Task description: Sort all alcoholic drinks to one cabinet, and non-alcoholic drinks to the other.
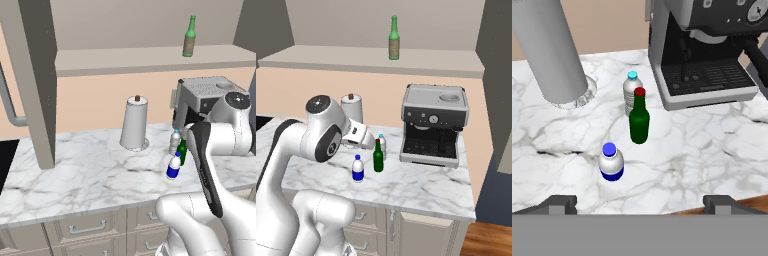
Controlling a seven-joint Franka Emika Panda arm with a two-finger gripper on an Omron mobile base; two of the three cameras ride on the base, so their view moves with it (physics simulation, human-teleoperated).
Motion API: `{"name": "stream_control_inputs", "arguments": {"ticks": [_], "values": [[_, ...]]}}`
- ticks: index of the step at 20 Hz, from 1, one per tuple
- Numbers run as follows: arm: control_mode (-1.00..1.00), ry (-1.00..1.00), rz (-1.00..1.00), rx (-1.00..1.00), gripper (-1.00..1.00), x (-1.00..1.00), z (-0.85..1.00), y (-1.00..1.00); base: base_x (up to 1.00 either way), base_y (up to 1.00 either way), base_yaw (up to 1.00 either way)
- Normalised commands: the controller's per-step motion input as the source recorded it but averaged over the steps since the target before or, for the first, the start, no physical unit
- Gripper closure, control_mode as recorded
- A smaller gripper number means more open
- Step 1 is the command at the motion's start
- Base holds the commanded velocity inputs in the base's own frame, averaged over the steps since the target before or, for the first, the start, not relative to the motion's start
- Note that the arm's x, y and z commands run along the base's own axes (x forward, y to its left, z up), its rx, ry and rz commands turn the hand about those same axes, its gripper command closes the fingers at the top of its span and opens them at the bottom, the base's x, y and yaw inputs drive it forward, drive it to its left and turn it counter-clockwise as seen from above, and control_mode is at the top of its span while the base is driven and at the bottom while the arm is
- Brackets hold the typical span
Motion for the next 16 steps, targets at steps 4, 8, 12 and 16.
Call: {"name": "stream_control_inputs", "arguments": {"ticks": [4, 8, 12, 16], "values": [[-1.0, 0.0, 0.0, 0.0, -1.0, 0.17, -0.2, 0.0, 0.0, 0.0, 0.0], [-1.0, 0.0, -0.01, 0.0, -1.0, 0.15, -0.16, 0.0, 0.0, 0.0, 0.0], [-1.0, 0.0, -0.02, 0.0, -1.0, 0.15, -0.16, 0.0, 0.0, 0.0, 0.0], [-1.0, 0.0, -0.01, 0.01, -1.0, 0.17, -0.17, 0.0, 0.0, 0.0, 0.0]]}}
